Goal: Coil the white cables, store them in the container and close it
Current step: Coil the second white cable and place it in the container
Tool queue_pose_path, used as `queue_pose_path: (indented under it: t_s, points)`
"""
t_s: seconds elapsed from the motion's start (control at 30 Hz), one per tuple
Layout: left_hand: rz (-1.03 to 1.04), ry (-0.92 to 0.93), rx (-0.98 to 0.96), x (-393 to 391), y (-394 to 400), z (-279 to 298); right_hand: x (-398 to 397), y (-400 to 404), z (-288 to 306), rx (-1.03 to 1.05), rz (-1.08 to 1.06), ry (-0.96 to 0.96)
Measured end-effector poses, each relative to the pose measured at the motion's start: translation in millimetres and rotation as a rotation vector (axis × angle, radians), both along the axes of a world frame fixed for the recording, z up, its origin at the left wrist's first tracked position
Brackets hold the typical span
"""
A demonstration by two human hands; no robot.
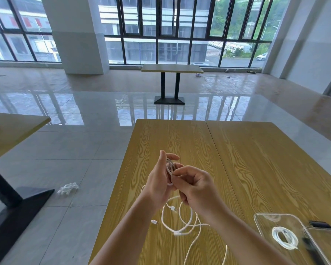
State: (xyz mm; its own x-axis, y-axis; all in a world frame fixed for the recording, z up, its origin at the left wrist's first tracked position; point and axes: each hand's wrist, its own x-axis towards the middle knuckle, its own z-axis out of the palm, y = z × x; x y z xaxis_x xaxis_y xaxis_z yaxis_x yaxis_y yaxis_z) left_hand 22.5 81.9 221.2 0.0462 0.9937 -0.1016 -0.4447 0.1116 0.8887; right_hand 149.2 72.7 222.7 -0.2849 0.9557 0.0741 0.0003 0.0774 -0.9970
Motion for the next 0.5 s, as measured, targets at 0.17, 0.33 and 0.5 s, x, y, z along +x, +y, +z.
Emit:
queue_pose_path:
  t_s: [0.17, 0.33, 0.5]
  points:
    - [0.125, 0.164, 0.053, 3.1, -2.8, 0.1, -3.3, -2.5, -1.6, 0.057, 0.005, -0.072]
    - [0.236, 0.084, -0.018, -8.8, 2.0, 9.8, 4.1, -3.4, 0.8, -0.044, 0.177, -0.118]
    - [0.291, -0.038, -0.102, -30.1, 13.2, 22.7, 15.2, -2.1, -0.9, -0.113, 0.409, -0.367]
